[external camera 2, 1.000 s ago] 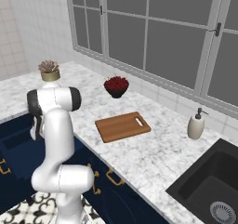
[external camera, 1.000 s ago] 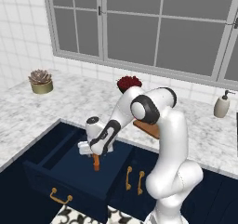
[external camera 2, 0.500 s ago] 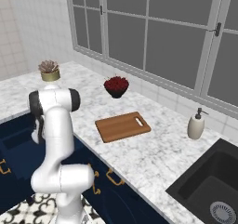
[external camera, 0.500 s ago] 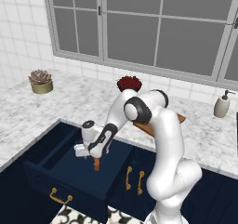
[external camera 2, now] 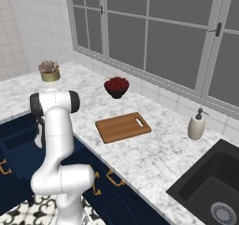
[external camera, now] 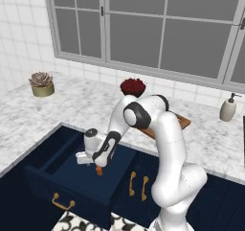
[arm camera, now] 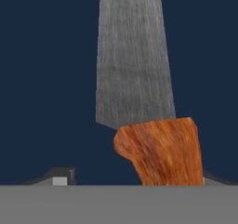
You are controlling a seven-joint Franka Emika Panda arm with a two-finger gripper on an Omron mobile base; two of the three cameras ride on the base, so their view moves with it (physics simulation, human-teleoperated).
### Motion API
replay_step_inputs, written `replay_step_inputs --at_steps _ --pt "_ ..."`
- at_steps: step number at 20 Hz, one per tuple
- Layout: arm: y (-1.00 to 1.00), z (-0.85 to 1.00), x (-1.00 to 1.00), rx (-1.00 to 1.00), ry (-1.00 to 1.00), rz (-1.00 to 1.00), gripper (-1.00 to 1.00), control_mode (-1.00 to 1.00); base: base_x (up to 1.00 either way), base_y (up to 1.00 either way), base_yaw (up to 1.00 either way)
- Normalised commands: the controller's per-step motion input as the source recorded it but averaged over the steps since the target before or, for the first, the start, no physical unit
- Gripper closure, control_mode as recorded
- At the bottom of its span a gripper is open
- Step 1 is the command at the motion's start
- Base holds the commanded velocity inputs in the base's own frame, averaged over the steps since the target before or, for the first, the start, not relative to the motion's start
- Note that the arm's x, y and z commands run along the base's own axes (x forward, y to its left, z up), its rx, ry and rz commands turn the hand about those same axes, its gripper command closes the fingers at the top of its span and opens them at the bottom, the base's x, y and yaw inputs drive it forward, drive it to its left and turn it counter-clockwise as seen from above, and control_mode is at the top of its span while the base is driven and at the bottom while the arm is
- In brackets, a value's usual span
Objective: Pick up the knife from the drawer and place it on the cutting board. Then place the meat from the plate to the cutting board.
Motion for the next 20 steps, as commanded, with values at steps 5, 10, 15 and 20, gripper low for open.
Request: replay_step_inputs --at_steps 5,10,15,20 --pt "0.2 -0.12 -0.41 0.14 0.0 0.14 1.0 -1.0 0.0 0.0 0.0" --pt "0.06 0.01 -0.07 0.05 0.0 0.06 1.0 -1.0 0.0 0.0 0.0" --pt "0.37 0.41 0.0 0.0 0.0 0.1 1.0 -1.0 0.0 0.0 0.0" --pt "0.62 0.6 0.0 0.0 0.0 0.14 1.0 -1.0 0.0 0.0 0.0"
